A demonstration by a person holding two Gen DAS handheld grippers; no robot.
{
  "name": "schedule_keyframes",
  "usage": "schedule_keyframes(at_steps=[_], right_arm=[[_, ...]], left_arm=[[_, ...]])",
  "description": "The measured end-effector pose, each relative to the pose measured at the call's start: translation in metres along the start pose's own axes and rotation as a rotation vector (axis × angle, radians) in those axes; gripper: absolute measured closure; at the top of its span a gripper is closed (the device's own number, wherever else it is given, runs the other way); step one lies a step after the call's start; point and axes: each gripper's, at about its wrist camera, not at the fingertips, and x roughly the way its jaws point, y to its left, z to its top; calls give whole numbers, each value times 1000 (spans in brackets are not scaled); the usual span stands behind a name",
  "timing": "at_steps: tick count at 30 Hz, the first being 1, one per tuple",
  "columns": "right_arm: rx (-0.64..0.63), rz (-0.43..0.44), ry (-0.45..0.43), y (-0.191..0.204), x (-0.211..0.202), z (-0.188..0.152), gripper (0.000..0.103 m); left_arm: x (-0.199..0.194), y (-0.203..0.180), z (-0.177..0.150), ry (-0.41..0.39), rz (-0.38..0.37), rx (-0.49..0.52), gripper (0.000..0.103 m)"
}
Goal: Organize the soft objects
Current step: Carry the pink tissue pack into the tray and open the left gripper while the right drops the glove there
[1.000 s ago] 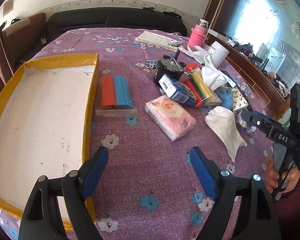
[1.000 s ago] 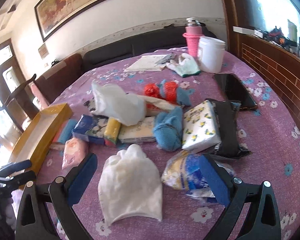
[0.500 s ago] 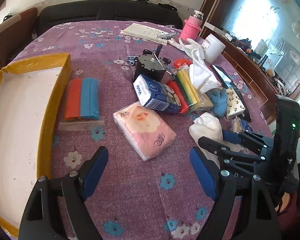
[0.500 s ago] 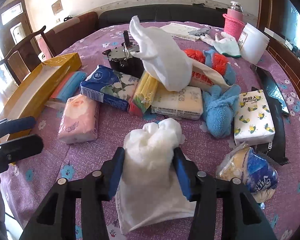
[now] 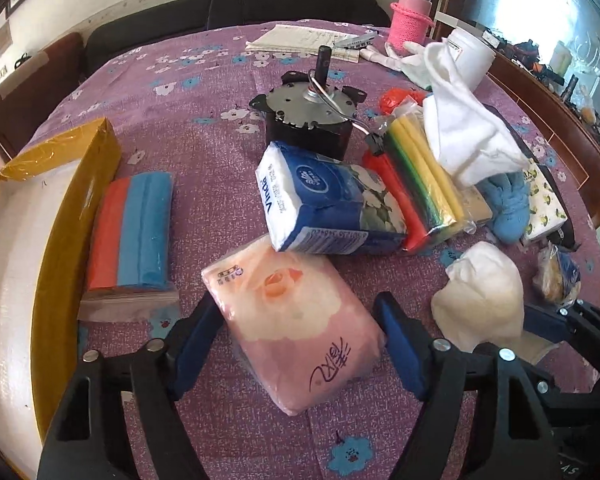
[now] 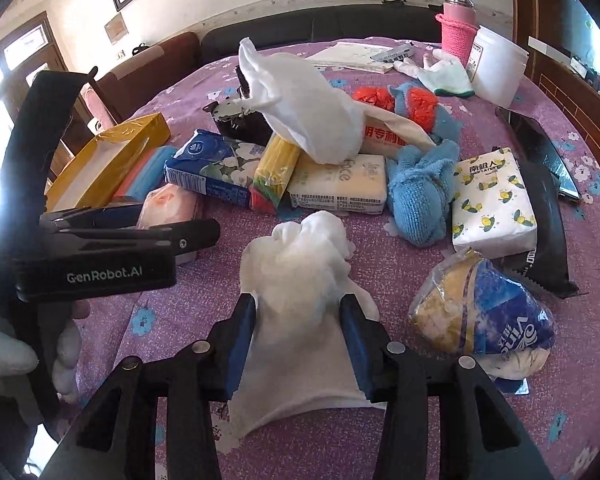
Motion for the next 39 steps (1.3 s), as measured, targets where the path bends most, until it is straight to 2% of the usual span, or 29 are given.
schedule_keyframes(at_steps=[4,9,15,16,17,18,19,21,26,31,35,37,39], right_arm=[[-11,7,3,3,0,0,46],[-36,-39,13,10,4,3,44],[-78,-119,27,25,14,12,43],[-82,-128,24,26,14,13,45],[-82,-138,21,27,14,13,62],[-78,-142,20,26,12,13,72],[-66,-122,21,25,10,13,80],[-47,-80,8,24,2,12,85],[-57,-8,-68,40,-30,18,85],[-81,144,-155,68,-69,45,85],[-82,326,-187,100,-90,87,85],[-66,412,-176,115,-87,116,84],[-50,476,-150,133,-73,141,84]], left_arm=[[-12,9,-8,-8,-69,-30,38],[-28,26,-17,-36,-120,-80,39],[-54,35,-25,-83,-160,-92,38],[-58,38,-26,-92,-166,-95,38],[-65,40,-27,-103,-175,-99,38],[-71,42,-28,-113,-181,-103,38],[-77,46,-30,-124,-188,-109,38],[-93,55,-31,-147,-210,-126,38],[-137,87,-32,-221,-267,-190,38],[-195,127,-16,-288,-323,-235,38],[-222,165,17,-300,-217,-243,38],[-214,182,35,-276,-135,-242,38],[-194,201,51,-238,-93,-257,38]])
